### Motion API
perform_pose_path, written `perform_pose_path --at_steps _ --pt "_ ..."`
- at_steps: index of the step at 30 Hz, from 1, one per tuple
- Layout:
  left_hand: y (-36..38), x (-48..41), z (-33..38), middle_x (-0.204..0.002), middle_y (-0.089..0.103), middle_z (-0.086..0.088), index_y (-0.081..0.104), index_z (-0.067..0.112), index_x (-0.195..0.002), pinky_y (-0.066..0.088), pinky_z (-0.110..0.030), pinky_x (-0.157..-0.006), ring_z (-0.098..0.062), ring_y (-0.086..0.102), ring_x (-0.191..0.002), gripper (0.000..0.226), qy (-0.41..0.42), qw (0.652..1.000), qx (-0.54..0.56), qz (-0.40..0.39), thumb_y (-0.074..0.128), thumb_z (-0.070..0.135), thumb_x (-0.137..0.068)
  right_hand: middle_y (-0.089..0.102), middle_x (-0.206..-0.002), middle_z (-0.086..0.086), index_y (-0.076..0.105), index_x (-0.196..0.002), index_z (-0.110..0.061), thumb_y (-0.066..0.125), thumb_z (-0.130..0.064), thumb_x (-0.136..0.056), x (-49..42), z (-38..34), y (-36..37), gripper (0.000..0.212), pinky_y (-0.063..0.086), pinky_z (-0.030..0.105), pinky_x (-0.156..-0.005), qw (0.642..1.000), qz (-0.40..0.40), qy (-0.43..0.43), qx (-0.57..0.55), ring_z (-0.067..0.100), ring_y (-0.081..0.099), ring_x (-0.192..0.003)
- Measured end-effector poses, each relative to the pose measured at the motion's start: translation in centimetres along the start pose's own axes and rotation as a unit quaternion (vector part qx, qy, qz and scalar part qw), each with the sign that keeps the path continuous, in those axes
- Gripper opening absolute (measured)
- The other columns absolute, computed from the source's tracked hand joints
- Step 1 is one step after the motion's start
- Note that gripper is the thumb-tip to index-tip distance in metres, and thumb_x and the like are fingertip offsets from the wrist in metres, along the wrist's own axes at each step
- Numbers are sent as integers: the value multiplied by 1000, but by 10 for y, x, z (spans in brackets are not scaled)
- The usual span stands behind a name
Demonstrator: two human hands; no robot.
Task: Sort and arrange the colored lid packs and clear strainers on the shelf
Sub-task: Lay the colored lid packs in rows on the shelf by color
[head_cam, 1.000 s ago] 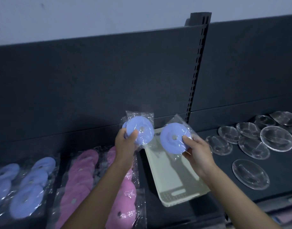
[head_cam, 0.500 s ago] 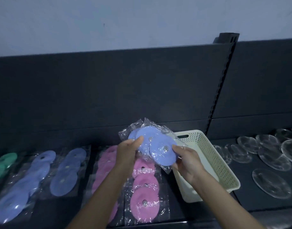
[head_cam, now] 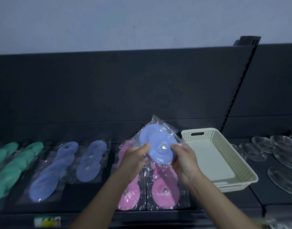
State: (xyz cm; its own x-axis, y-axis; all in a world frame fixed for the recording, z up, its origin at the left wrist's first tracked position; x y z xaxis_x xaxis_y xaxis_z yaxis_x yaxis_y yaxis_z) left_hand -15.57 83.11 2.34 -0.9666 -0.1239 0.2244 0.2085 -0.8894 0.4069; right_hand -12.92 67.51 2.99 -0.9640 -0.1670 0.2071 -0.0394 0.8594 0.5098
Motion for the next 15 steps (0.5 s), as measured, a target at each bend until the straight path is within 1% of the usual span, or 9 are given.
perform_pose_path --at_steps 1,3,5,6,7,9,11,13,15 --pt "-3 4 1 -101 72 -18 63 -8 -106 56 -38 -83 -29 69 -96 24 9 1000 -20 8 57 11 -92 66 -81 19 57 -80 -7 52 2 -89 2 5 3 14 50 41 -72 1000 -2 -2 4 29 62 -72" --pt "-16 8 3 -102 71 -21 64 -9 -104 53 -44 -88 -35 68 -97 26 24 998 -60 25 60 14 -91 63 -84 21 56 -90 -3 55 3 -86 5 14 8 7 51 37 -68 1000 -9 -2 20 27 61 -72" --pt "-32 13 9 -93 70 -15 64 -2 -89 52 -40 -79 -31 67 -81 32 38 991 -124 41 69 29 -84 65 -94 24 52 -107 3 61 2 -81 5 20 12 28 51 37 -69 1000 -26 5 16 27 63 -75" --pt "-42 15 11 -82 64 -13 60 4 -81 49 -36 -70 -27 61 -71 37 38 985 -163 49 73 38 -77 67 -97 22 52 -112 1 63 2 -80 5 23 13 34 51 37 -69 999 -31 12 12 27 64 -76" --pt "-51 17 14 -71 55 -10 57 10 -75 44 -30 -62 -22 52 -62 37 41 978 -197 59 75 41 -74 68 -98 18 54 -113 -4 64 1 -82 6 25 15 33 51 35 -67 999 -38 19 13 26 64 -76" --pt "-68 22 16 -54 38 -6 47 14 -59 33 -20 -49 -14 38 -48 36 49 969 -232 75 71 31 -80 71 -94 11 61 -106 -13 63 -4 -86 7 30 19 23 51 31 -62 996 -64 33 43 21 63 -74" --pt "-83 28 18 -50 38 -1 46 19 -52 32 -21 -49 -13 36 -46 38 48 965 -247 78 71 26 -80 69 -87 7 66 -97 -16 63 -4 -86 9 39 24 16 48 30 -61 993 -76 38 83 20 61 -70" --pt "-98 33 18 -55 45 -2 55 14 -56 36 -24 -55 -14 40 -54 29 60 960 -261 82 73 24 -77 63 -86 7 65 -102 -13 64 4 -83 8 50 28 26 47 31 -64 989 -72 34 125 21 57 -72" --pt "-110 38 17 -61 45 -6 58 3 -67 34 -24 -55 -14 39 -58 23 60 950 -291 96 70 15 -82 54 -87 8 63 -107 -11 65 11 -78 8 57 32 36 44 32 -65 980 -70 29 186 22 51 -76"
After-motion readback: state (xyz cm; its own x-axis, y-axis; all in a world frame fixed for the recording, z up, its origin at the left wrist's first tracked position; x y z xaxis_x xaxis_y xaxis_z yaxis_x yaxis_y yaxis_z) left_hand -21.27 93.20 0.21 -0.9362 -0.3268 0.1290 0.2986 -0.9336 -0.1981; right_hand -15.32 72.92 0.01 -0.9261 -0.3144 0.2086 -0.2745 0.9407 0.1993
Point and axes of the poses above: each hand's wrist, its own x-axis away from the middle knuckle, its own y-axis out of the palm, z = x × y, the point moved 4 cm from there along -x, towards the middle knuckle
